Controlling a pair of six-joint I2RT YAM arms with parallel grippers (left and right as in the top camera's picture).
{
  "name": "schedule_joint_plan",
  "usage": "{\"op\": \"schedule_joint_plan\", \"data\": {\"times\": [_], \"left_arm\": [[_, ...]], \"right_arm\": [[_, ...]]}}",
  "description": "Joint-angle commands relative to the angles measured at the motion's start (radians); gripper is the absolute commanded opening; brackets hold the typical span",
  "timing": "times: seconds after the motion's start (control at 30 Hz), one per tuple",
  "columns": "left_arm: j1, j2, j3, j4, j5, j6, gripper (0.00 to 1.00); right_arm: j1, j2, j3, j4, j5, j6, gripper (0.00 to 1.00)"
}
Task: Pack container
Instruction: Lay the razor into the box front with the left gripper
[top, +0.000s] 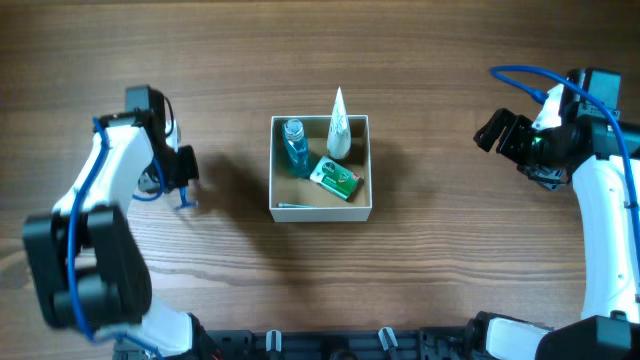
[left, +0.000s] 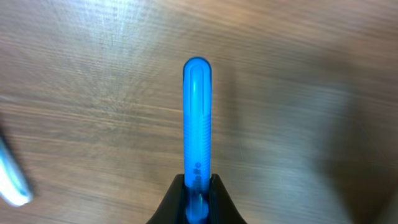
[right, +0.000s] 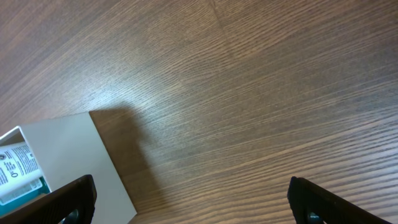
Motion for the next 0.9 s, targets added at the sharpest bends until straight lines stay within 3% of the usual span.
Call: {"op": "schedule_joint_plan", "data": {"times": [0.0,0.17,0.2,0.33,0.43,0.47,0.5,0.53,0.67,0.77,0.83,0.87], "left_arm": [[-0.118,-0.261,0.122,-0.053,0.150,0.153,0.04],[-0.438,-0.481,0.125,-0.006,0.194,0.407,0.04],[-0.539,-0.488,0.125,-0.003,0.189,0.502,0.04],[-0.682,-0.431,0.123,-0.003,0.148,0.632,0.04],[-0.721,-0.327,0.123,-0.002,0.142,0.632,0.04],[-0.723,-0.295,0.123,-0.002,0.142,0.631,0.07],[-0.722,-0.249,0.123,0.001,0.142,0.631,0.20],[-0.719,-0.217,0.123,0.006,0.137,0.631,0.22],[-0.708,-0.099,0.123,0.054,0.114,0.631,0.08],[-0.708,-0.070,0.123,0.053,0.115,0.627,0.08],[-0.709,-0.088,0.124,0.049,0.110,0.626,0.22],[-0.709,-0.109,0.124,0.044,0.088,0.615,0.24]], "right_arm": [[-0.002,0.006,0.003,0.002,0.013,-0.017,1.00],[-0.002,0.006,0.003,0.009,0.012,-0.016,0.99],[-0.002,0.006,0.003,0.011,0.012,-0.017,1.00],[-0.002,0.006,0.003,0.011,0.012,-0.017,1.00],[-0.002,0.006,0.003,0.011,0.012,-0.017,1.00],[-0.002,0.006,0.003,0.011,0.013,-0.017,1.00],[-0.002,0.006,0.003,0.011,0.013,-0.017,1.00],[-0.002,0.006,0.003,0.011,0.013,-0.018,1.00],[-0.002,0.006,0.003,0.010,0.012,-0.017,1.00],[-0.002,0.006,0.003,0.006,0.013,-0.018,1.00],[-0.002,0.006,0.003,0.007,0.013,-0.020,1.00],[-0.002,0.006,0.003,0.007,0.013,-0.021,1.00]]}}
